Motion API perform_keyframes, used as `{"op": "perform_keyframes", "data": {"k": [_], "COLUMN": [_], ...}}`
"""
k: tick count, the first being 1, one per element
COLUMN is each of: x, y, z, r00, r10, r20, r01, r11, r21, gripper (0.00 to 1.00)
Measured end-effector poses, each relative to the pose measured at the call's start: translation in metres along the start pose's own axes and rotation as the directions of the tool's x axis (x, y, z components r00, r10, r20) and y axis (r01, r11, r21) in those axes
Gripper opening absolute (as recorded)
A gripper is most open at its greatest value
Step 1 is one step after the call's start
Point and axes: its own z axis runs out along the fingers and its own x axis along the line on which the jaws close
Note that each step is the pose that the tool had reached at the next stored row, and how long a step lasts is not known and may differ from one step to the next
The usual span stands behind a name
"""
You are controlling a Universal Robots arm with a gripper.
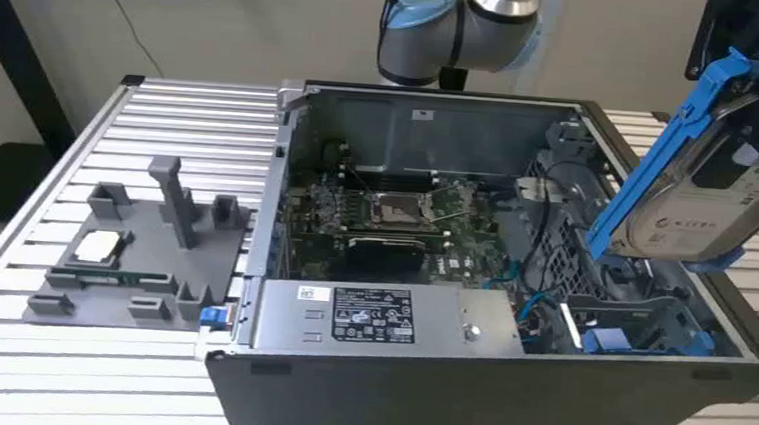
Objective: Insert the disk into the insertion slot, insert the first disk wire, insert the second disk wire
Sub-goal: 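Insert the disk into the insertion slot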
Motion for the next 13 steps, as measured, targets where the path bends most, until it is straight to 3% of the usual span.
{"op": "perform_keyframes", "data": {"k": [13], "x": [0.0000], "y": [0.0003], "z": [0.0009], "r00": [1.0000], "r10": [0.000], "r20": [0.0002], "r01": [0.000], "r11": [1.0000], "r21": [0.0001], "gripper": [0.33]}}
